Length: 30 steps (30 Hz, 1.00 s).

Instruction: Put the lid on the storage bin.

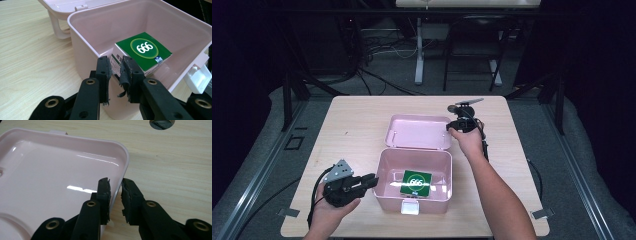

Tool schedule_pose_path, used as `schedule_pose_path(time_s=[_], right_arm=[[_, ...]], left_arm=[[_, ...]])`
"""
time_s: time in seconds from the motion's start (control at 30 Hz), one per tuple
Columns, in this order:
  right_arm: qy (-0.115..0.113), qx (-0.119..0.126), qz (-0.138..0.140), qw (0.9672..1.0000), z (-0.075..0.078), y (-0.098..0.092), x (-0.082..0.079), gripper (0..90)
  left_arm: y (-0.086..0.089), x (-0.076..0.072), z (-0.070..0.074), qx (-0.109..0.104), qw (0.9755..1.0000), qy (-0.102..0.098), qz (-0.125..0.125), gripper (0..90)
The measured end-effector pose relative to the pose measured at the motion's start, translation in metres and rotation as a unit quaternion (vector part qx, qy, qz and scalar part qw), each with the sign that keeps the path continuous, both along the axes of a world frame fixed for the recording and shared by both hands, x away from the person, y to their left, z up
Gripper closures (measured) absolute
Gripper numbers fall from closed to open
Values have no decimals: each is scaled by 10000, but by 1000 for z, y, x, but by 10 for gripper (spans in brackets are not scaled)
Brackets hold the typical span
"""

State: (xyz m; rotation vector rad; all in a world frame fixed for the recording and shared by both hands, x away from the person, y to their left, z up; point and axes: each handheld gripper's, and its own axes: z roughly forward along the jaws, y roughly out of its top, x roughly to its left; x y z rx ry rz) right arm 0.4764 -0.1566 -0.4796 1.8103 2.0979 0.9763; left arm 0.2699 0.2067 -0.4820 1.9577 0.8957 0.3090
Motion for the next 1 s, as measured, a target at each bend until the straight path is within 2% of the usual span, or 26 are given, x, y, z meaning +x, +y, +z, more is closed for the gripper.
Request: schedule_pose_path(time_s=[0.17,0.47,0.57,0.77,1.0], right_arm=[[15,-4,20,10000,2,3,3,781],[244,-135,74,9996,1,13,11,787],[227,-103,50,9997,1,12,11,792],[19,-89,-5,10000,11,13,5,819],[-138,-44,-79,9999,23,12,0,836]], left_arm=[[1,-2,0,-37,10000,36,-1,755],[0,-4,0,-17,10000,7,-16,748],[0,-4,-1,-32,10000,-12,-1,748],[-2,-5,0,78,9999,-98,6,747],[-2,-5,0,62,9999,-79,10,748]])
